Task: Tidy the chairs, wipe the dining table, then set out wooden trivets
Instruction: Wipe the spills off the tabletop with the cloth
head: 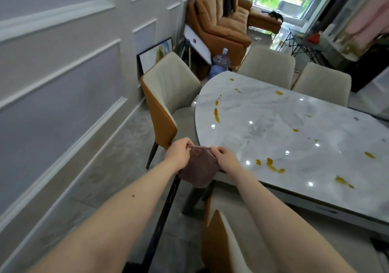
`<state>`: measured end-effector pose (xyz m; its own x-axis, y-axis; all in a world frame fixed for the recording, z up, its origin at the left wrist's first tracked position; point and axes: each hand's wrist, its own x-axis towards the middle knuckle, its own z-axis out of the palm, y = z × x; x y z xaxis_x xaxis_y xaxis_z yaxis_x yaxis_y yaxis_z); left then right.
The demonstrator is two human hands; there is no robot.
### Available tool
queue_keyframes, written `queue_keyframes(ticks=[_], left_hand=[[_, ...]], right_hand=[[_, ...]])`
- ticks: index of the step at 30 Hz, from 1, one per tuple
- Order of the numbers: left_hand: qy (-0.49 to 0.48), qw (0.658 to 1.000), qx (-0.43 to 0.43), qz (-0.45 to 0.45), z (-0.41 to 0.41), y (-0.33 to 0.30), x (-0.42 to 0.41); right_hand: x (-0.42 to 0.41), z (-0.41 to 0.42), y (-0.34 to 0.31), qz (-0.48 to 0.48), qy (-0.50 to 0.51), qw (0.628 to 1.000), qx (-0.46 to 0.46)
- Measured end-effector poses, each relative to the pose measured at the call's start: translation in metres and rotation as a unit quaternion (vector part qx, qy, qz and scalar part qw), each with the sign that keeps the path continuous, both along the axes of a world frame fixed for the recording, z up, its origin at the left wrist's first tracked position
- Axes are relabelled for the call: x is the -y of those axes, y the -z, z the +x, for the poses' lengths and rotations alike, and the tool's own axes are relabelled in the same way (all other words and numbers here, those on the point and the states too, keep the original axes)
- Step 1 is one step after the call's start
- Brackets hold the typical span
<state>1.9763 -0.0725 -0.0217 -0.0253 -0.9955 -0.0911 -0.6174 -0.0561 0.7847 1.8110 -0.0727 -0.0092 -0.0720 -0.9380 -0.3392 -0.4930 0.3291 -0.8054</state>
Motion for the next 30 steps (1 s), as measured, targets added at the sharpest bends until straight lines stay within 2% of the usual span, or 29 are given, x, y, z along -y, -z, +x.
queue_keyframes(ticks=[7,15,19,22,26,30], left_hand=[[0.047,0.997,0.048,-0.047,-0.025,0.003,0.111],[0.142,0.983,0.016,-0.115,-0.055,-0.020,0.239],[0.148,0.976,-0.001,-0.161,-0.066,-0.020,0.264],[0.180,0.976,0.010,-0.122,-0.066,0.007,0.264],[0.266,0.960,0.090,0.003,-0.054,0.049,0.254],[0.240,0.966,0.094,0.026,-0.047,0.064,0.254]], right_hand=[[0.084,-0.024,0.001,-0.038,0.073,0.997,-0.015],[0.188,-0.046,-0.023,-0.133,0.208,0.967,-0.068],[0.206,-0.049,-0.028,-0.198,0.244,0.944,-0.104],[0.197,-0.050,-0.004,-0.176,0.199,0.952,-0.154],[0.172,-0.051,0.046,-0.062,0.125,0.975,-0.172],[0.176,-0.047,0.075,-0.050,0.136,0.968,-0.204]])
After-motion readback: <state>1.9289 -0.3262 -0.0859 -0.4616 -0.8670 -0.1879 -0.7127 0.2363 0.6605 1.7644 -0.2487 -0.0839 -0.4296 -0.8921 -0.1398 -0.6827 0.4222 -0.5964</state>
